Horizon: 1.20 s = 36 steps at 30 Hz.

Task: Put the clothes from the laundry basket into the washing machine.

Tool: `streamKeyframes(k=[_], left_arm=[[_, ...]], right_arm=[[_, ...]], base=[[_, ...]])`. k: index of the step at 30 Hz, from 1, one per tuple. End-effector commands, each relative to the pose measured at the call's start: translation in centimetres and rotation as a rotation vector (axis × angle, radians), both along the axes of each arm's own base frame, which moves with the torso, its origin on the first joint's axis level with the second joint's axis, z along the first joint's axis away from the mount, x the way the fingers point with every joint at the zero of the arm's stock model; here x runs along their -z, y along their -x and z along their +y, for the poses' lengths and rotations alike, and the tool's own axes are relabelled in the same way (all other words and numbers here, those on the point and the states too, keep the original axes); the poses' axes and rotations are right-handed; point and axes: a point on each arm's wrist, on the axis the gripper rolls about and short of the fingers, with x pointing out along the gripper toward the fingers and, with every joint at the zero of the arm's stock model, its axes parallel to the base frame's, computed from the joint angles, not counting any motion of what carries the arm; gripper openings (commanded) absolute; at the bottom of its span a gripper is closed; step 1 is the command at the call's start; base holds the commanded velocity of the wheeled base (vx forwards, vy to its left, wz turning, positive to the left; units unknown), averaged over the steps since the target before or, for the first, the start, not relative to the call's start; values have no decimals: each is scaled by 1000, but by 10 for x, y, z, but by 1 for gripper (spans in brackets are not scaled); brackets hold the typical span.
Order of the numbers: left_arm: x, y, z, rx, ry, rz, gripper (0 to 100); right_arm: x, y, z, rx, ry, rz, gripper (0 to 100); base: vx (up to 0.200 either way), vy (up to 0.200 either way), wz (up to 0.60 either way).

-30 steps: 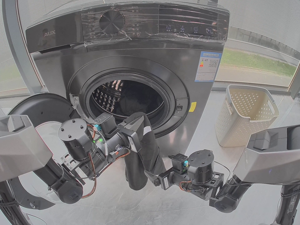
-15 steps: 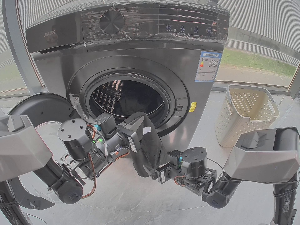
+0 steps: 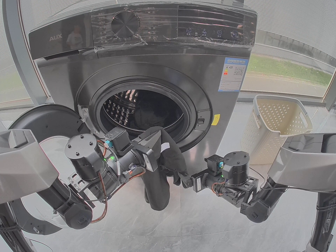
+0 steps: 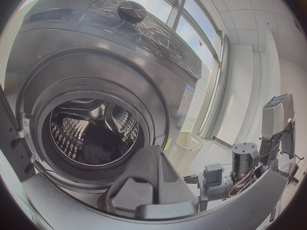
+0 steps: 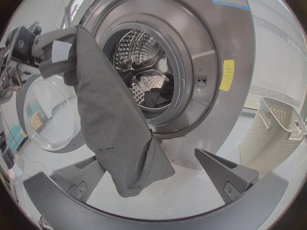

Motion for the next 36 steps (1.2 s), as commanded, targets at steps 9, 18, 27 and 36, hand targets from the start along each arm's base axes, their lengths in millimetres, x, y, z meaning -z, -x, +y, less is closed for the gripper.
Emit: streamKeyframes(k=[9,18,27,36], left_arm=[[4,3,2,3,-11,15,0],[6,4,2,5,-19,22,0],[5,4,2,3,-16,19,0],[4,4,1,6,-11,15,0]], right_arm=[[-20,-5,-7,24,-38,-46,100],[-32,-6,-7,25,-62,-79,100],[-34,-13,-23,79,-60,-79,100],[-3,-4,-11,45,-4,-8,100]], base=[[0,0,0],[0,0,0],[0,0,0],[0,0,0]])
